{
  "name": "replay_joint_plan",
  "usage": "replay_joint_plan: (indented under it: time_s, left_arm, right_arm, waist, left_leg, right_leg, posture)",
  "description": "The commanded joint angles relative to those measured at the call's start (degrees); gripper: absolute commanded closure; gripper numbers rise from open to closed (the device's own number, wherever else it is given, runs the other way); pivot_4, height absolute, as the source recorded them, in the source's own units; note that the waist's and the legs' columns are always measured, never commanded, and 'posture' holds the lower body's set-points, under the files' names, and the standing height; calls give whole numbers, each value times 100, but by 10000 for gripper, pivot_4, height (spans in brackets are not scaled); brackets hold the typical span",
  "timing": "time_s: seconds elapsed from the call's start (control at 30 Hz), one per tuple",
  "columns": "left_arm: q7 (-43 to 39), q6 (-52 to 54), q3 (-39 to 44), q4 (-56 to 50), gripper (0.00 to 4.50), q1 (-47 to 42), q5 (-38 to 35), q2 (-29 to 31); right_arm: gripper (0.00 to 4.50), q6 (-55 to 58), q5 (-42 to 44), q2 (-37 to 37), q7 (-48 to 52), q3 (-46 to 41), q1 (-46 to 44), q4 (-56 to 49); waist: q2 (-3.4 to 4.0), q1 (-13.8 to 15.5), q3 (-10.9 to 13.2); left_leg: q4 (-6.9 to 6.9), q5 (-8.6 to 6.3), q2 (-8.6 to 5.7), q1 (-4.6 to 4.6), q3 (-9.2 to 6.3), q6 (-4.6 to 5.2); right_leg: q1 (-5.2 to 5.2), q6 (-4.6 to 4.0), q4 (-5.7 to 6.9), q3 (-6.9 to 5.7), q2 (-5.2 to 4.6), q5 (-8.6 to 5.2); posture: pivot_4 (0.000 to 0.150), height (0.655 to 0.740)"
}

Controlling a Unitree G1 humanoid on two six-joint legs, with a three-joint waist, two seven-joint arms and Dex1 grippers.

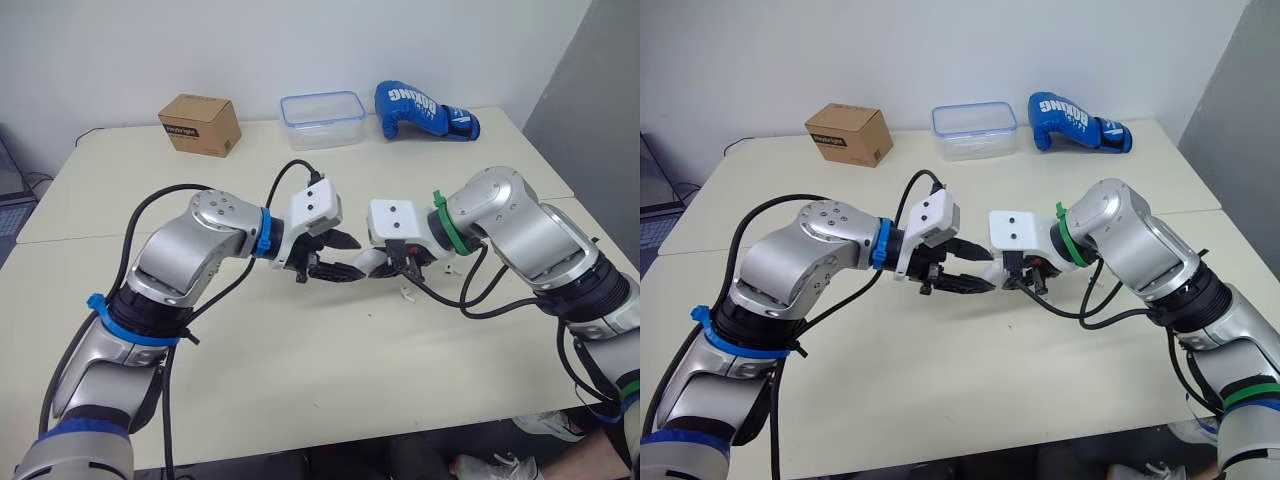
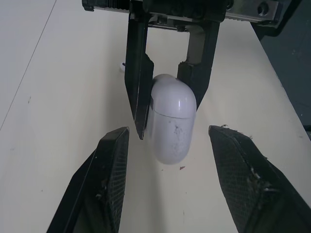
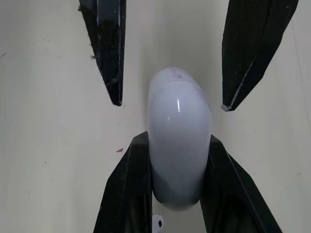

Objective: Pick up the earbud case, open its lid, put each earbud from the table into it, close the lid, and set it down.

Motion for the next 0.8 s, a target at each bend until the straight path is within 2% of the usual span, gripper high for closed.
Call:
replay_joint_plan:
  time_s: [0.03, 0.1, 0.13, 0.2, 0.33, 0.37, 0.77, 0.8]
  left_arm:
    - [12, -138, 30, -4, 18238, -79, 91, -44]
    - [12, -116, 25, -6, 18238, -78, 92, -81]
    - [11, -108, 18, -9, 20013, -71, 96, -96]
    - [15, -127, -4, -5, 24037, -42, 130, -123]
    - [18, -147, -17, 19, 35758, -23, 154, -189]
    - [18, -144, -20, 27, 36955, -28, 161, -205]
    - [20, -163, -10, 30, 36958, 2, 267, -277]
    - [26, -168, -10, 29, 36958, 3, 274, -280]
  right_arm:
    - [36769, 38, -58, 38, 10, -122, -224, -157]
    - [36769, 54, -70, 54, 5, -120, -240, -147]
    - [36769, 58, -75, 59, 4, -118, -247, -143]
    - [36769, 68, -86, 75, -10, -113, -270, -124]
    - [36769, 111, -106, 122, -23, -109, -315, -92]
    - [36769, 123, -111, 135, -22, -111, -323, -90]
    - [36769, 174, -129, 166, -40, -109, -304, -106]
    - [33269, 167, -130, 173, -46, -108, -297, -101]
  waist:
    - [0, -1, 0]
    - [0, -1, 0]
    - [0, -1, 0]
    - [0, 0, 0]
    - [0, 1, 0]
    - [0, 1, 0]
    - [0, 0, 0]
    - [0, 0, 0]
  left_leg:
    - [0, 0, 0, 0, 0, 0]
    - [0, 0, 0, 0, 0, 0]
    - [0, 0, 0, 0, 0, 0]
    - [0, 0, -1, 0, 0, 0]
    - [1, 0, -1, 0, -1, 0]
    - [1, 0, -2, 0, 0, 0]
    - [1, 0, -2, 0, 0, 0]
    - [1, 0, -2, 0, 0, 0]
  right_leg:
    - [0, 0, 0, 0, 0, 0]
    - [-1, 0, 1, 0, 0, 0]
    - [-1, 0, 1, 0, 0, 0]
    - [0, 0, 0, 0, -1, 0]
    - [-1, 0, 2, -1, -2, 0]
    - [-1, 0, 2, 0, -2, 0]
    - [-1, 0, 2, 0, -2, 0]
    - [-1, 0, 2, 0, -2, 0]
  posture:
    - [1500, 7400]
    - [1500, 7400]
    - [1500, 7400]
    - [1500, 7400]
    - [1500, 7400]
    - [1500, 7400]
    - [1500, 7400]
    - [1500, 7400]
